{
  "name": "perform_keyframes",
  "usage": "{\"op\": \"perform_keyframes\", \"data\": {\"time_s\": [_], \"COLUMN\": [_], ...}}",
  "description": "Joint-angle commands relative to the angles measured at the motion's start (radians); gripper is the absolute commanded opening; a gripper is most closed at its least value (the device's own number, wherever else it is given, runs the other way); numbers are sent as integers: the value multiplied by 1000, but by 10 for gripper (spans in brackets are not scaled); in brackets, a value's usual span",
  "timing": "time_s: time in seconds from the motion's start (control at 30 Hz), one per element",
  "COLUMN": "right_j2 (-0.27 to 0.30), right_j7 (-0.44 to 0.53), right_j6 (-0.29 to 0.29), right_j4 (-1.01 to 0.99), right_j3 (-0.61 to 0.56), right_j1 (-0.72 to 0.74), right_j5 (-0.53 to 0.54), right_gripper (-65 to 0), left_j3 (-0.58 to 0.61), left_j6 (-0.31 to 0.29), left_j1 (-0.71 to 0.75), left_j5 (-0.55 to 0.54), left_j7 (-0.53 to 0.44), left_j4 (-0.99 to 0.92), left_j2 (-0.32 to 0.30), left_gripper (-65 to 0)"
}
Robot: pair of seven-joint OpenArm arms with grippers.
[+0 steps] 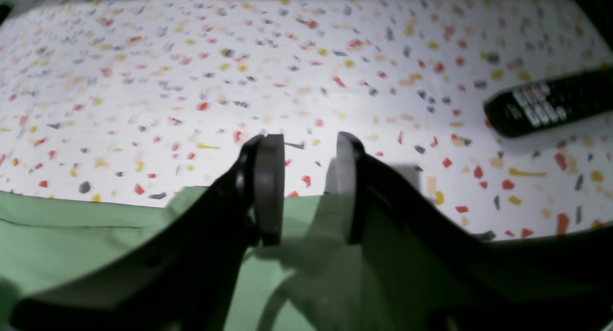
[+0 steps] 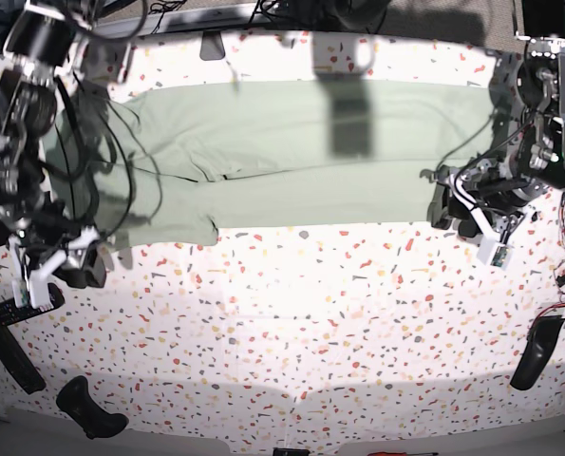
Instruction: Fold the T-shirt properly
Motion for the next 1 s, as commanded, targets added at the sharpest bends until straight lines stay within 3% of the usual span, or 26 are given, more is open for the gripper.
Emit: {"op": "perform_keyframes", "data": {"time_s": [0.0,0.17,0.23,0.63,0.83,0.97], "right_j2": [14,13,15,13,13,13], "right_j7": [5,-203,-245,-230,-190,-158], "right_j6": [5,4,4,-10,-9,-10], "right_j4": [-13,-178,-237,-555,-565,-565], "right_j3": [4,4,3,-122,-146,-146], "right_j1": [45,191,242,360,359,357], "right_j5": [13,-118,-131,-217,-220,-295], "right_gripper": [-479,-479,-479,-479,-479,-479], "left_j3": [-6,-6,-6,-6,-6,-6], "left_j6": [0,0,0,0,0,0], "left_j1": [-16,-16,-16,-16,-16,-16], "left_j5": [-10,-10,-10,-10,-10,-9], "left_j7": [-19,-19,-20,-19,-8,4], "left_j4": [18,18,18,18,18,18], "left_j2": [-11,-11,-11,-11,-11,-11], "left_gripper": [-383,-383,-383,-383,-383,-383]}}
